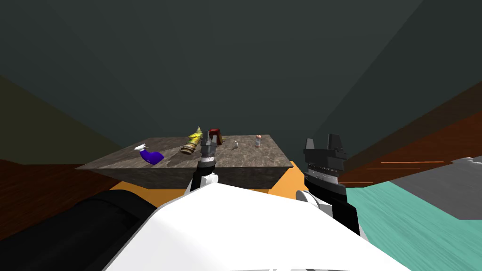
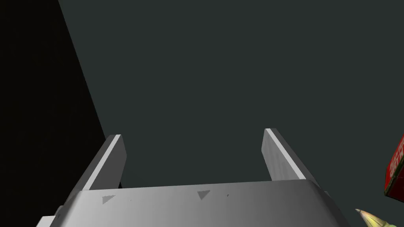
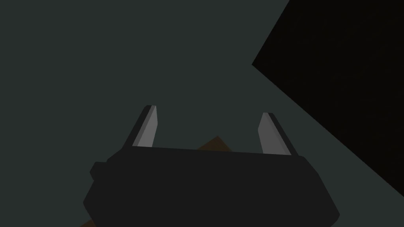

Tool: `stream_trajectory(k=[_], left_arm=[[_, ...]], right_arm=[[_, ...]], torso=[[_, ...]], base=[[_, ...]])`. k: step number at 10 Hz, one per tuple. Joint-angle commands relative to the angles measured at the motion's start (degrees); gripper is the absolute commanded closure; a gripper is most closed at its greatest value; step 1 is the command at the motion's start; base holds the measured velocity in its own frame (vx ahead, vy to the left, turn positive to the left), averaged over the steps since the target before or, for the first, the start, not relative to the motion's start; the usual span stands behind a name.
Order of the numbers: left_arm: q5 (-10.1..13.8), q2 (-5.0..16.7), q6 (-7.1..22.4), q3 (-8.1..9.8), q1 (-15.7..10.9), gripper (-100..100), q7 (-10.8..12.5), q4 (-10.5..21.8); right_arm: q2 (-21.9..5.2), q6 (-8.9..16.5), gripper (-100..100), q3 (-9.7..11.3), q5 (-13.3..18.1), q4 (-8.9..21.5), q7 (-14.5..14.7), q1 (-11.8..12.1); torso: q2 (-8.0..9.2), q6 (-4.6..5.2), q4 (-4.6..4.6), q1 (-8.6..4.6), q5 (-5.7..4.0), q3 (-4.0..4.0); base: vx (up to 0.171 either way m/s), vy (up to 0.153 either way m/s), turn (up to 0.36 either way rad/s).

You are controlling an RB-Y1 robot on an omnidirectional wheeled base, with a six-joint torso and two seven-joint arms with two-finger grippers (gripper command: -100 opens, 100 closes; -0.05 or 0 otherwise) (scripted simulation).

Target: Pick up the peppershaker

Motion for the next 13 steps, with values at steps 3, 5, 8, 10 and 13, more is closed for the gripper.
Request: stream_trajectory(k=[3, 5, 8, 10, 13], left_arm=[[-0.77, 3.92, 1.14, 0.12, -1.33, -100, -0.80, 2.34], [-1.39, 5.89, 1.99, 0.19, -2.40, -100, -1.44, 4.13], [-2.55, 8.94, 3.51, 0.31, -4.37, -100, -2.62, 7.41], [-3.44, 11.07, 4.64, 0.42, -5.85, -100, -3.52, 9.86], [-4.90, 14.29, 6.56, 0.66, -8.20, -100, -4.93, 13.77]], right_arm=[[0.00, 0.00, 0, 0.00, 0.00, 0.00, 0.00, -0.01], [0.00, 0.00, 0, 0.00, 0.00, 0.00, 0.00, -0.01], [0.00, 0.00, 0, 0.00, 0.00, 0.00, 0.00, -0.01], [0.00, 0.00, 0, 0.00, 0.00, 0.00, 0.00, -0.01], [0.00, 0.00, 0, 0.00, 0.00, 0.00, 0.00, -0.01]], torso=[[0.13, 0.01, 0.03, 0.01, 0.00, 0.07], [0.19, 0.01, 0.04, 0.01, 0.00, 0.11], [0.27, 0.01, 0.06, 0.00, 0.00, 0.16], [0.32, 0.01, 0.07, 0.00, 0.00, 0.19], [0.36, 0.00, 0.08, 0.03, 0.00, 0.21]], base=[[-0.038, -0.002, -0.068], [-0.053, -0.003, -0.087], [-0.077, -0.007, -0.106], [-0.089, -0.012, -0.103], [-0.097, -0.007, -0.129]])
